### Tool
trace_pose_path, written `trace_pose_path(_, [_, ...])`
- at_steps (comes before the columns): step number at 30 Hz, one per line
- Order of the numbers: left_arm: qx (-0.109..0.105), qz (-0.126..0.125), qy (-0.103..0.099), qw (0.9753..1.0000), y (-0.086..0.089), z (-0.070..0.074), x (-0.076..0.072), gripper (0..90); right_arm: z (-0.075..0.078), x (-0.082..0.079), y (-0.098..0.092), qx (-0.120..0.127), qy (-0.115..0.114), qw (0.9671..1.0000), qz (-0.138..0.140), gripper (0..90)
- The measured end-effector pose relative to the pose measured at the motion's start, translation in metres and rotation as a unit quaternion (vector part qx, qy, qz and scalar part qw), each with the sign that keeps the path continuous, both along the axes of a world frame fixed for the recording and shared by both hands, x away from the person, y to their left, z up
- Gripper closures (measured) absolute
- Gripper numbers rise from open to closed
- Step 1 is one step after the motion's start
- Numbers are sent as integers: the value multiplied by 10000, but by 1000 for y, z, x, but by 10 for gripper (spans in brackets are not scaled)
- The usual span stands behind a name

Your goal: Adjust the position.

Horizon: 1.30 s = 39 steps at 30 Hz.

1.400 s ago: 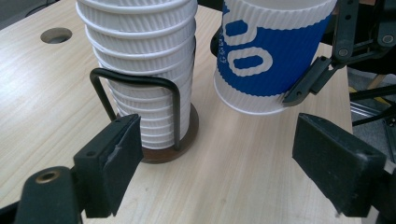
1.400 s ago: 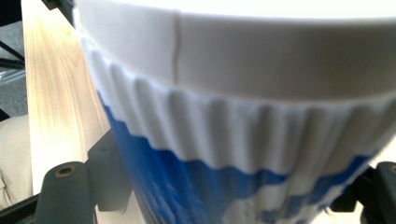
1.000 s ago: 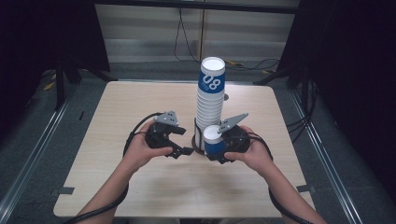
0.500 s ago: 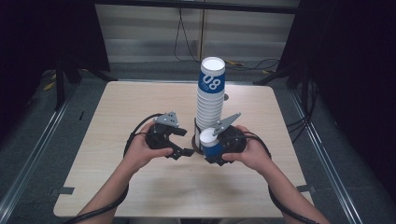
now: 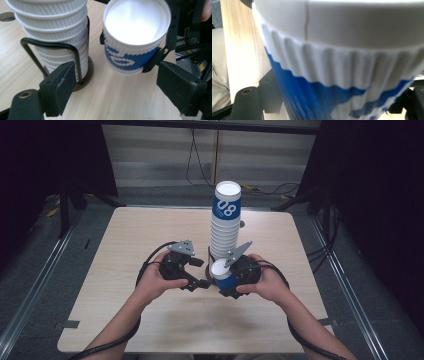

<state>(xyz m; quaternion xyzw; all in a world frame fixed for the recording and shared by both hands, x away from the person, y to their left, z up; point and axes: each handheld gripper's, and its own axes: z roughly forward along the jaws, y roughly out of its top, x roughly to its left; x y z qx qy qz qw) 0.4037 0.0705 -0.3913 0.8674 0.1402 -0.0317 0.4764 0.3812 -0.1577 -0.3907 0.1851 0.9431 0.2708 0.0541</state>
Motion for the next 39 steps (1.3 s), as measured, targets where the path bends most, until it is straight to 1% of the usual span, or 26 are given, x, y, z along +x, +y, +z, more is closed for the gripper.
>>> trace_pose_path(1, [38,-4,2,10000,-1,0,0,158,0,0,0,-20,12,10000,-6,212])
trace_pose_path(3, [18,-7,18,10000,-2,-1,0,158,0,0,1,-55,76,10000,21,212])
trace_pose_path(9, [55,-69,16,10000,-4,-1,-1,158,2,1,4,-230,202,9995,103,212])
trace_pose_path(10, [68,-73,10,9999,-4,-2,-1,158,3,1,5,-261,235,9993,160,211])
trace_pose_path(15, [67,-65,19,10000,-3,-2,-1,159,4,0,7,-351,221,9988,260,211])
trace_pose_path(17, [93,-95,7,9999,-3,-1,-1,159,3,0,8,-436,219,9984,296,211])
trace_pose_path(20, [85,-92,20,9999,-3,-1,-2,159,1,0,10,-480,220,9980,362,211])
trace_pose_path(22, [81,-150,38,9998,-4,-2,-1,158,1,1,11,-522,219,9976,400,210])
trace_pose_path(26, [107,-134,51,9998,-6,-4,-1,158,3,1,14,-536,239,9974,422,210])
trace_pose_path(28, [83,-143,67,9998,-7,-4,-1,156,5,0,15,-622,266,9968,420,210])
trace_pose_path(29, [86,-158,65,9998,-7,-4,-1,156,5,0,15,-622,266,9968,420,210])
trace_pose_path(31, [101,-208,77,9997,-8,-4,-2,156,6,0,16,-679,258,9961,499,210])
trace_pose_path(32, [114,-219,79,9997,-8,-5,-2,156,6,0,17,-707,279,9960,478,210])
trace_pose_path(33, [175,-236,61,9995,-8,-4,-1,156,6,0,17,-730,282,9957,499,211])
trace_pose_path(34, [107,-214,85,9997,-10,-6,-2,156,6,0,17,-752,274,9955,510,210])
trace_pose_path(35, [155,-245,85,9995,-9,-5,-2,156,6,0,17,-781,273,9952,525,210])
trace_pose_path(36, [113,-245,95,9996,-10,-5,-2,156,6,0,17,-802,302,9950,506,211])
trace_pose_path(37, [148,-272,76,9995,-9,-5,-2,156,6,0,17,-821,297,9947,539,211])
trace_pose_path(38, [108,-244,90,9996,-9,-5,-2,156,6,0,18,-841,319,9946,518,211])
trace_pose_path(39, [122,-252,59,9996,-9,-3,-2,156,7,0,18,-880,346,9943,494,211])
